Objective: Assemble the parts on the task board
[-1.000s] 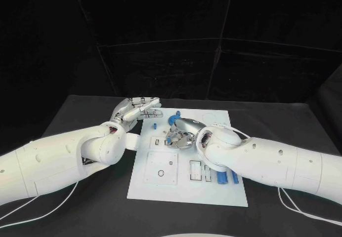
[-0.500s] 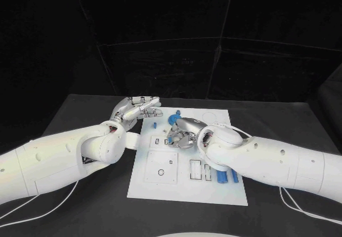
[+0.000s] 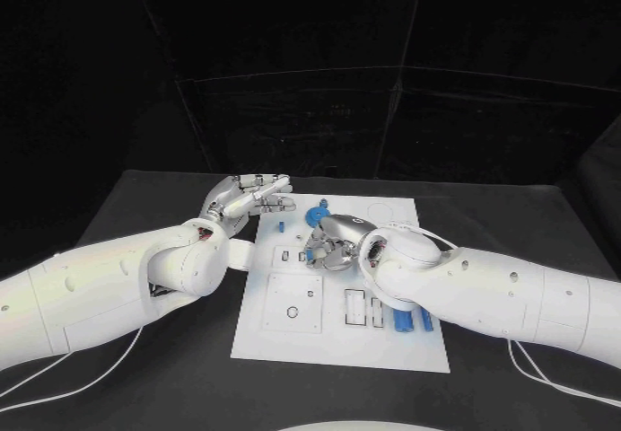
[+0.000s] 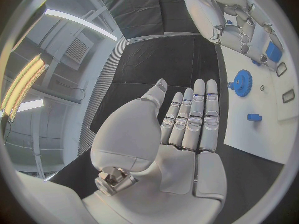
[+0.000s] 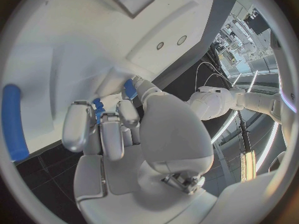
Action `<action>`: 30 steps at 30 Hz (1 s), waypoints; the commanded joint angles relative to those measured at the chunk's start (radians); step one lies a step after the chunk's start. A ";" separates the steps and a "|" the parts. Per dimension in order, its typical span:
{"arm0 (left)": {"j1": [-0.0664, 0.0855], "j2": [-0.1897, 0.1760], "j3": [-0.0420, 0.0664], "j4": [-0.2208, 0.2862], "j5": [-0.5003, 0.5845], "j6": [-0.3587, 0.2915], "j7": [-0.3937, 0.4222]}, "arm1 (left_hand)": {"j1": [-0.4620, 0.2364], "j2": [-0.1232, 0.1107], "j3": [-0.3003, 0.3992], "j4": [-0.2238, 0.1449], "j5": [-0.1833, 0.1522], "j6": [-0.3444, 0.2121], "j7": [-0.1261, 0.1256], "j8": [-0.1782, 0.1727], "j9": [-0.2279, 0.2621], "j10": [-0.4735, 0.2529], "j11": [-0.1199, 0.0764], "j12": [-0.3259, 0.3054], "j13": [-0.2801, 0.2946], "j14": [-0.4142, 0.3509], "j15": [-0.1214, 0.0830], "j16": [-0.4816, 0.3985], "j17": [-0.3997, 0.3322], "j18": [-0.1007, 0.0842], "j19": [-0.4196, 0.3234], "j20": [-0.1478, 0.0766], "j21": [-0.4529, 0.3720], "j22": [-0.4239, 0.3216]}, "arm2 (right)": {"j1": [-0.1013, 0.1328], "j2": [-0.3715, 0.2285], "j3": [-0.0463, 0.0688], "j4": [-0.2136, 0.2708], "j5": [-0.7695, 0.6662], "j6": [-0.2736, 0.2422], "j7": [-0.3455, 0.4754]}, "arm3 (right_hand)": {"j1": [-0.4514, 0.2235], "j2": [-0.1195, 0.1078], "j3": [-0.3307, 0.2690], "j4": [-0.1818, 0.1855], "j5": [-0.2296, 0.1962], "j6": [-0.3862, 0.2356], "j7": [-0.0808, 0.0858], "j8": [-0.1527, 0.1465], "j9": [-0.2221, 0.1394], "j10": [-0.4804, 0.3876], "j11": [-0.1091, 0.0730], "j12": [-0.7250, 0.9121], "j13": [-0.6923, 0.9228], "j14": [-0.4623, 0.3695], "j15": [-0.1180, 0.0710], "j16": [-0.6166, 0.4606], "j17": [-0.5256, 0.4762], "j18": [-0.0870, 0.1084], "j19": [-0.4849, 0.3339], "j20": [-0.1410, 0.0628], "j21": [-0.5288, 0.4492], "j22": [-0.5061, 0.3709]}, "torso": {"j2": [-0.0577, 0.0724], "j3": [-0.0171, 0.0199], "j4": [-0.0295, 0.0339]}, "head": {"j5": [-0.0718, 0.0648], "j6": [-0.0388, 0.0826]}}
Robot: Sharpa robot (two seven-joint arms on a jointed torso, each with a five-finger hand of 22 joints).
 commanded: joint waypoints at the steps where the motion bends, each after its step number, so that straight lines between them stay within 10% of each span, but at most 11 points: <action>1: 0.002 0.001 0.001 0.000 0.000 0.007 0.006 | -0.001 0.004 0.000 -0.006 -0.001 0.005 0.002 -0.006 0.000 0.004 0.003 -0.006 0.000 0.005 0.003 -0.007 0.001 0.013 0.007 0.001 -0.003 -0.001 | -0.005 -0.001 -0.005 -0.003 -0.012 0.047 -0.028 | -0.005 -0.013 -0.008 0.001 0.004 -0.014 0.001 -0.007 0.000 -0.010 0.002 -0.008 -0.005 0.076 0.005 -0.004 0.124 -0.004 -0.004 0.004 -0.004 -0.001 | 0.000 0.0000 -0.0002 | 0.000 0.000; 20: 0.001 0.003 0.001 -0.001 0.000 0.010 0.002 | -0.001 0.004 0.000 -0.006 -0.001 0.005 0.002 -0.006 0.000 0.004 0.003 -0.006 0.000 0.005 0.003 -0.007 0.001 0.013 0.007 0.001 -0.003 -0.001 | -0.005 0.002 -0.005 0.000 -0.016 0.000 -0.045 | -0.031 -0.031 -0.037 0.017 -0.013 -0.100 0.016 -0.028 -0.003 -0.037 0.016 -0.043 -0.035 0.074 0.017 -0.009 0.116 -0.004 -0.004 0.014 -0.005 -0.001 | 0.000 0.0001 -0.0001 | -0.004 -0.003; 30: 0.001 0.003 0.001 -0.007 0.000 0.011 0.000 | -0.001 0.005 -0.001 -0.009 -0.001 0.012 -0.001 -0.005 0.001 0.012 0.001 -0.006 0.001 0.006 0.002 -0.012 0.005 0.013 0.012 0.001 -0.005 -0.003 | -0.008 -0.004 -0.005 0.020 0.021 -0.199 0.015 | -0.017 -0.038 -0.116 0.062 0.020 -0.238 0.043 -0.023 -0.001 -0.122 0.040 -0.138 -0.132 0.064 0.037 -0.029 0.084 0.000 -0.018 0.034 -0.019 -0.026 | 0.000 0.0018 -0.0007 | -0.005 0.001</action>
